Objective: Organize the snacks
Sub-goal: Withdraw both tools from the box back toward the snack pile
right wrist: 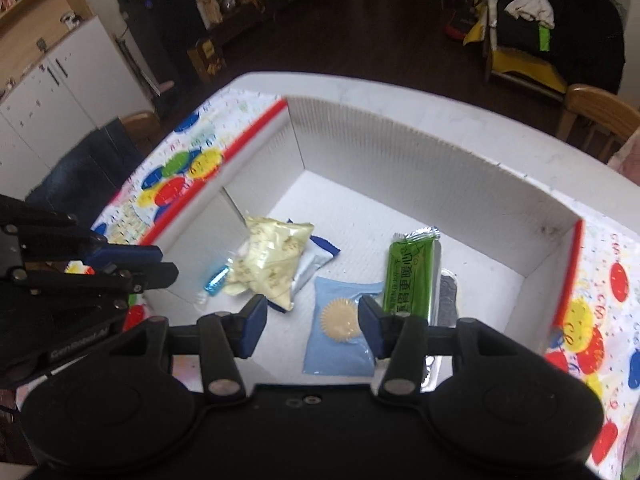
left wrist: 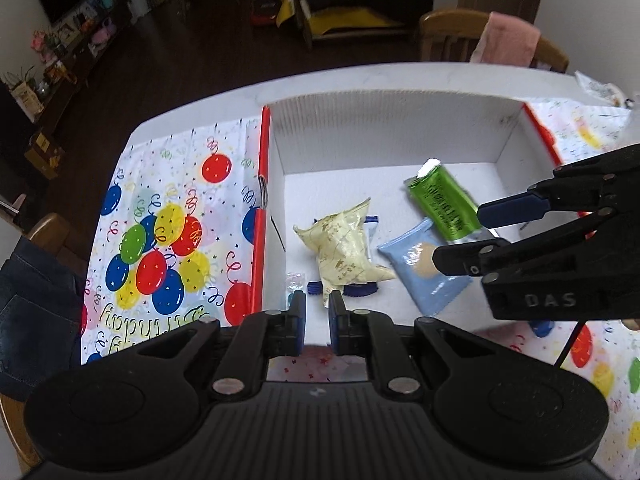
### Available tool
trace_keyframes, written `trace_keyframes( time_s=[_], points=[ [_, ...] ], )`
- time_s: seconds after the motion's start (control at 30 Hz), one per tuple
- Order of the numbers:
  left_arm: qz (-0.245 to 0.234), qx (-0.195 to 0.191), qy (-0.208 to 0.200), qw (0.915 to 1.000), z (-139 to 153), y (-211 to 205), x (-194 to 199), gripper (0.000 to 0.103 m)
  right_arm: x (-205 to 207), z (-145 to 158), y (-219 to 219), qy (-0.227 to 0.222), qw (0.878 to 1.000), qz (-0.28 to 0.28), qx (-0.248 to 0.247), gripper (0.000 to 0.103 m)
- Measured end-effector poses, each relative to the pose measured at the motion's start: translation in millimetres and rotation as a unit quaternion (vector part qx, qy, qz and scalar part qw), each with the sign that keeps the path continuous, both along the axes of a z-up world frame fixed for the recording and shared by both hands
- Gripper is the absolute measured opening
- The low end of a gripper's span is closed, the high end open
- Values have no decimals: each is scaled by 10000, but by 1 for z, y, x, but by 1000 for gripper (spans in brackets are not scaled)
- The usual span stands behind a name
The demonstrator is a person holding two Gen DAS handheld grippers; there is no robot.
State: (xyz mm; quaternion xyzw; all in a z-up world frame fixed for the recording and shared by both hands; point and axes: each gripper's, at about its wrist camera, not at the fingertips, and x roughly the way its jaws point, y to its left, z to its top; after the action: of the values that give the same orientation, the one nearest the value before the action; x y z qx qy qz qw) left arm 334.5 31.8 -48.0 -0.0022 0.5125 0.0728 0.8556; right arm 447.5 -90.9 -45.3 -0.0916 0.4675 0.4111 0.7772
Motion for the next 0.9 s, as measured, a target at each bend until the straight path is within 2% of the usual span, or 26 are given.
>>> trace_keyframes(
  time_s=[0.23, 0.4, 0.47, 0.6, 0.67, 0.77, 0.8, 0.87, 0.9],
  points=[
    [-315, -156, -401, 9986, 22, 1, -35, 11, -39, 33, -23, -181, 9988, -336, 322, 58],
    [-358, -247, -701, 9966, 35, 7, -65, 13, -69, 49, -37, -245, 9964, -613, 537, 61],
    [-394, -279, -777, 9958, 39, 10, -77, 15, -81, 54, -42, -282, 9948, -763, 621, 63],
    [-526, -355, -882, 9941, 41, 16, -101, 27, -108, 58, -50, -334, 9915, -1022, 734, 63],
    [-558, -412, -917, 9934, 40, 19, -112, 28, -120, 57, -54, -299, 9899, -1138, 790, 64],
    [-599, -455, -931, 9928, 38, 23, -127, 28, -140, 56, -57, -354, 9877, -1288, 817, 71],
    [-604, -464, -936, 9927, 37, 24, -132, 31, -148, 55, -58, -381, 9869, -1339, 822, 74],
    [-667, -443, -947, 9923, 34, 25, -143, 45, -161, 52, -59, -430, 9855, -1438, 785, 77],
    [-652, -420, -988, 9921, 33, 25, -150, 59, -167, 50, -59, -455, 9848, -1500, 752, 78]
  ],
)
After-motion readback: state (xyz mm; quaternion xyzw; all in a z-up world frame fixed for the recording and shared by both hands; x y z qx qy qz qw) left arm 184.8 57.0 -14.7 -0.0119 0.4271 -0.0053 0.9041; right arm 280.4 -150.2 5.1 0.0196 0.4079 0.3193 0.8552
